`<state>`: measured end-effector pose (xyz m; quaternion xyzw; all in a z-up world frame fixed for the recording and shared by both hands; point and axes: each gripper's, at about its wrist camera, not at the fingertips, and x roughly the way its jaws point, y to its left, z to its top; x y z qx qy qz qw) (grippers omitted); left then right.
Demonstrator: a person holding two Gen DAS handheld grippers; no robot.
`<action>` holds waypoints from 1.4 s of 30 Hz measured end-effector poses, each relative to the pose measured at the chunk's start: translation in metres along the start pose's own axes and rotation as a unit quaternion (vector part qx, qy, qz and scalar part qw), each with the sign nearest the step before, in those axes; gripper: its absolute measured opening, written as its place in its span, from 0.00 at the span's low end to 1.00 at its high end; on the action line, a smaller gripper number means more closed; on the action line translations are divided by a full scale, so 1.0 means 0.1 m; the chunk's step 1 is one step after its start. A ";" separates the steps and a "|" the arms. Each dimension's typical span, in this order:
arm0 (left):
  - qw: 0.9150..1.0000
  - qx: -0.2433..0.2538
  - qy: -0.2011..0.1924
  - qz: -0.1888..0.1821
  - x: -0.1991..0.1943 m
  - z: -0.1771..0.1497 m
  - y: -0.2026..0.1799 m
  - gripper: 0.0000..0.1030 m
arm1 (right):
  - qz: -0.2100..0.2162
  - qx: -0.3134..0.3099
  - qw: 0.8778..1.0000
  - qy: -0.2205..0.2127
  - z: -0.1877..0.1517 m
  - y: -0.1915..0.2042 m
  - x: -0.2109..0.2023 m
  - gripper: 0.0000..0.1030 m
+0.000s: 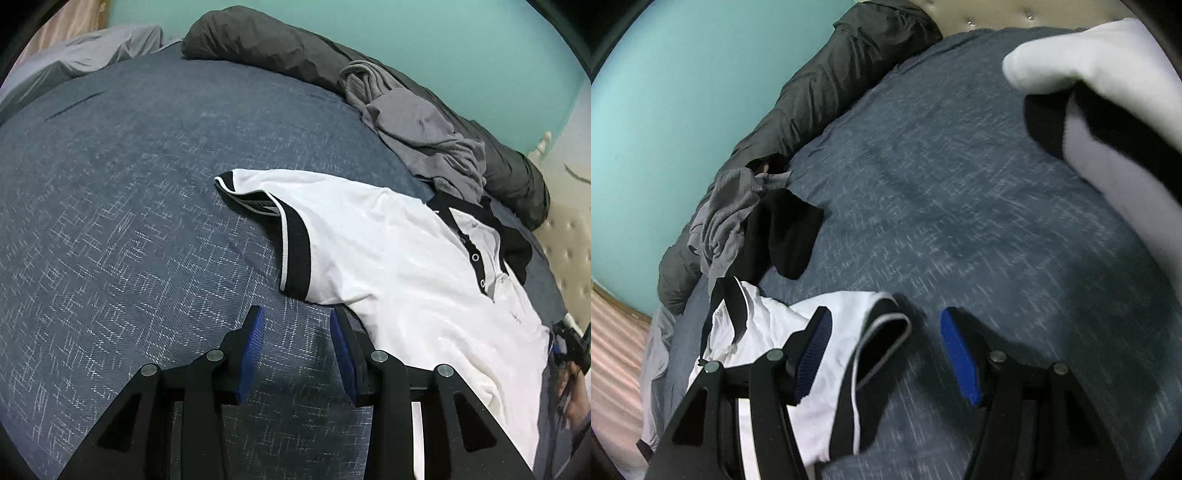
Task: Fold clothes
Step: 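Open the left gripper off the hem while the right gripper grasps the black-trimmed sleeve, then pull the sleeve outward from the shirt body with the right gripper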
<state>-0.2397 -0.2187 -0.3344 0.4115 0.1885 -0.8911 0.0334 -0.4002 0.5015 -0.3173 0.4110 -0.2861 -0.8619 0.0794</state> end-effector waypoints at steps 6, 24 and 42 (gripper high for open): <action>1.000 0.005 0.000 0.005 0.04 -0.02 0.00 0.39 | -0.034 -0.050 0.998 -0.001 0.03 0.23 0.01 0.04; 1.000 0.004 0.009 0.003 0.11 -0.07 -0.08 0.39 | -0.110 -0.102 0.988 0.024 0.32 0.40 0.30 0.45; 1.000 0.002 0.013 -0.003 0.09 -0.16 -0.13 0.39 | 0.017 -0.178 0.981 0.076 -0.65 0.52 -0.08 0.20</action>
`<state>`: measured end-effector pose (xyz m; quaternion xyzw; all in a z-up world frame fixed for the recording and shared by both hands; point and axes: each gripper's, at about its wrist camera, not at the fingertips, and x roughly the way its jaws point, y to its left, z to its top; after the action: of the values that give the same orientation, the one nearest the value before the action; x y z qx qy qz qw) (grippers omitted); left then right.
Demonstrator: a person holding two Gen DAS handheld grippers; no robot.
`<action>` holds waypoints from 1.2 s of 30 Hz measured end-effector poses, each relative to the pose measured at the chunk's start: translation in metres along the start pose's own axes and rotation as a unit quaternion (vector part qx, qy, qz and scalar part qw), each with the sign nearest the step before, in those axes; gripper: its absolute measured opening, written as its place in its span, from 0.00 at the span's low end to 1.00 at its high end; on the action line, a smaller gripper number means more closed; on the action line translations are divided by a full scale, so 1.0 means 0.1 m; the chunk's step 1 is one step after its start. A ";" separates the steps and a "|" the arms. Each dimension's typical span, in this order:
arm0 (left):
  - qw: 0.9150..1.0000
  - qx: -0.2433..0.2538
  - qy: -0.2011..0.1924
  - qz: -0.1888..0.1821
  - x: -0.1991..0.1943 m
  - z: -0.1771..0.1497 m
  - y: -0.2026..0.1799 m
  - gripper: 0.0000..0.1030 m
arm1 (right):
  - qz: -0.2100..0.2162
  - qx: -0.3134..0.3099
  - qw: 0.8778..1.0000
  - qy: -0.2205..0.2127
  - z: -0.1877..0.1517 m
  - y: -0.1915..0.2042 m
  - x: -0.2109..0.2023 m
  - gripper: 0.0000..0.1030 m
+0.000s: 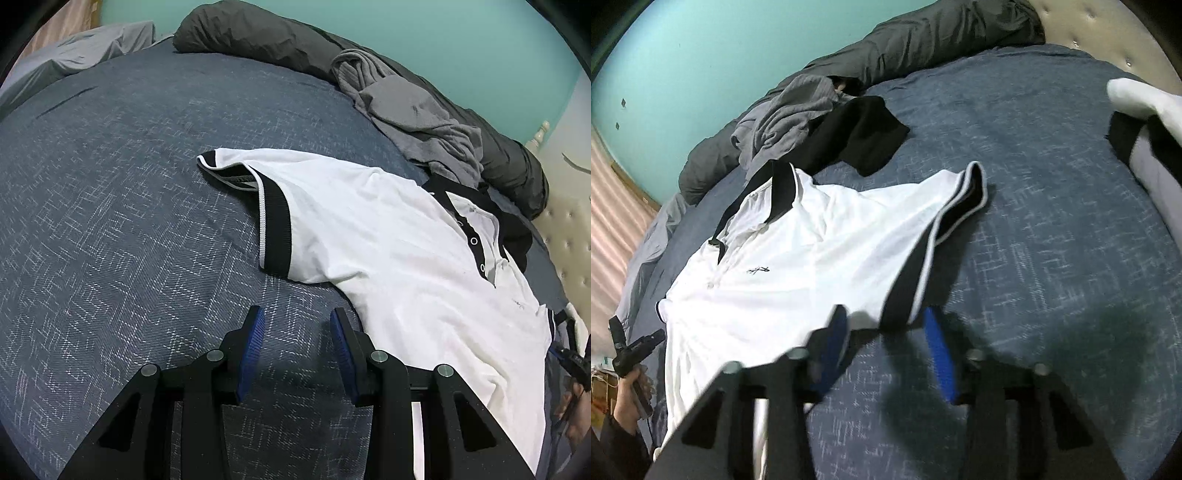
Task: Fold clothes
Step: 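Pull the sleeve outward from the shirt body with the right gripper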
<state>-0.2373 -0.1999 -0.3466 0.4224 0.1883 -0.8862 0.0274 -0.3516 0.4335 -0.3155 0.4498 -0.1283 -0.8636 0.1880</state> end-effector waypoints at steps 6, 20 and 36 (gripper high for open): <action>1.000 0.000 0.000 -0.003 0.00 0.01 0.00 0.39 | -0.036 -0.030 0.999 -0.009 0.12 0.03 -0.27 0.01; 1.000 0.004 0.001 -0.005 0.01 0.00 -0.02 0.39 | -0.016 0.007 1.000 0.010 0.08 -0.14 -0.12 0.41; 1.000 0.004 0.001 -0.006 0.00 0.00 0.01 0.39 | -0.094 -0.046 0.994 0.015 0.55 0.07 -0.33 0.02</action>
<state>-0.2371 -0.2002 -0.3473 0.4222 0.1875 -0.8867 0.0201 -0.3783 0.4447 -0.2582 0.4637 -0.0432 -0.8756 0.1283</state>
